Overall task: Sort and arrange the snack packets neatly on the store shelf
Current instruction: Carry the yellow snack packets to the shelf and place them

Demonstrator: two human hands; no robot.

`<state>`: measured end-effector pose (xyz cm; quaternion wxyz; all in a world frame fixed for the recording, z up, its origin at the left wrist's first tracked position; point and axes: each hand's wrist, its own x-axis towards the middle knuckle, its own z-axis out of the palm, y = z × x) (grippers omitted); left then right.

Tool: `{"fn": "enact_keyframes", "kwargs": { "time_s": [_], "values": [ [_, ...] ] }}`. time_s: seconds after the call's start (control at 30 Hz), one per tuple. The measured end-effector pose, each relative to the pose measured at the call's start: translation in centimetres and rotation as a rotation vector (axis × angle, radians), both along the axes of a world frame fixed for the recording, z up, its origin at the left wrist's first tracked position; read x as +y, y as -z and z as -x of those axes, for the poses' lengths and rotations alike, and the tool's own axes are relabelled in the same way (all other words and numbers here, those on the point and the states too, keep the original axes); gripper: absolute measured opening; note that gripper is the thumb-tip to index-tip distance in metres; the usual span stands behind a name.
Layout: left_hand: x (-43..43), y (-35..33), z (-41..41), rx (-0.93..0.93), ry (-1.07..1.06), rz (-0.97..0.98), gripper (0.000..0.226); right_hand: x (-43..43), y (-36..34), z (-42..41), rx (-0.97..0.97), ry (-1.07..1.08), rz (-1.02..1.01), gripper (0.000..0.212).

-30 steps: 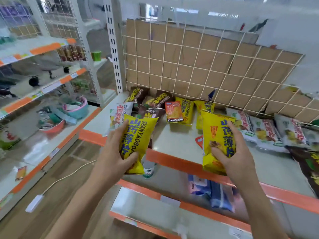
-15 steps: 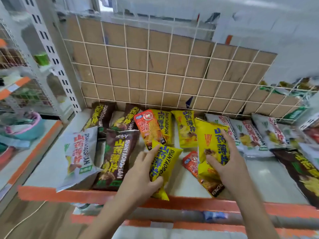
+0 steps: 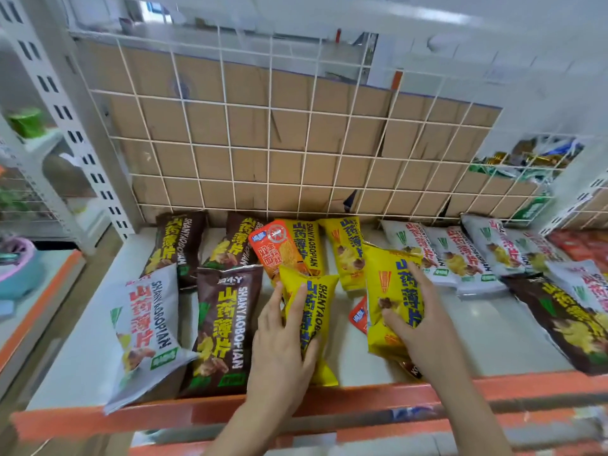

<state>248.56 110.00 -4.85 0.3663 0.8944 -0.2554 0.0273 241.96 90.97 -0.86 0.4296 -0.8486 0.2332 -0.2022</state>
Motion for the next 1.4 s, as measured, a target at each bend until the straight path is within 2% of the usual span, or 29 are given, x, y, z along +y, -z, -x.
{"fn": "enact_keyframes", "kwargs": {
  "time_s": [0.13, 0.27, 0.37, 0.47, 0.5, 0.63, 0.83, 0.9, 1.03, 1.23, 1.33, 1.4],
  "values": [
    [0.1, 0.2, 0.3, 0.04, 0.024, -0.134, 0.072, 0.2, 0.2, 0.3, 0.007, 0.01, 0.0, 0.08],
    [0.2, -0.1, 0.2, 0.072, 0.058, -0.167, 0.075, 0.5, 0.2, 0.5, 0.009, 0.018, 0.001, 0.08],
    [0.4, -0.7, -0.1, 0.077, 0.065, -0.06, 0.081, 0.2, 0.1, 0.4, 0.009, 0.014, 0.003, 0.08],
    [0.2, -2.4, -2.0, 0.011, 0.036, 0.11, 0.072, -0.6, -0.2, 0.4, 0.001, -0.003, -0.002, 0.079],
    [0.3, -2.9, -3.3, -0.031, 0.004, 0.1, 0.067, -0.9, -0.3, 0.3, -0.001, -0.013, -0.009, 0.078],
    [0.2, -4.3, -9.1, -0.185, -0.09, -0.162, 0.052, -2.3, -1.1, 0.0, 0.008, -0.059, -0.004, 0.077],
    [-0.7, -4.3, -13.1, -0.054, -0.267, -0.341, 0.063, -4.2, -1.0, -0.6, 0.006, -0.107, -0.01, 0.078],
    [-0.7, -4.3, -13.4, -0.04, -0.271, -0.27, 0.054, -4.4, -1.0, -0.7, 0.008, -0.118, -0.014, 0.079],
    [-0.9, -5.3, -13.8, 0.072, -0.195, 0.075, 0.031, -4.7, -1.2, -1.1, 0.006, -0.132, -0.001, 0.079],
    [-2.8, -5.8, -16.6, 0.252, -0.184, 0.45, 0.032, -4.8, -1.4, -1.4, -0.004, -0.122, 0.008, 0.079],
    [-4.3, -5.5, -17.9, 0.282, -0.208, 0.496, 0.036, -5.0, -1.5, -1.5, -0.012, -0.112, 0.015, 0.079],
    [-5.4, -4.9, -18.3, 0.255, -0.213, 0.432, 0.039, -5.0, -1.5, -1.5, -0.012, -0.111, 0.005, 0.08]
  ]
}}
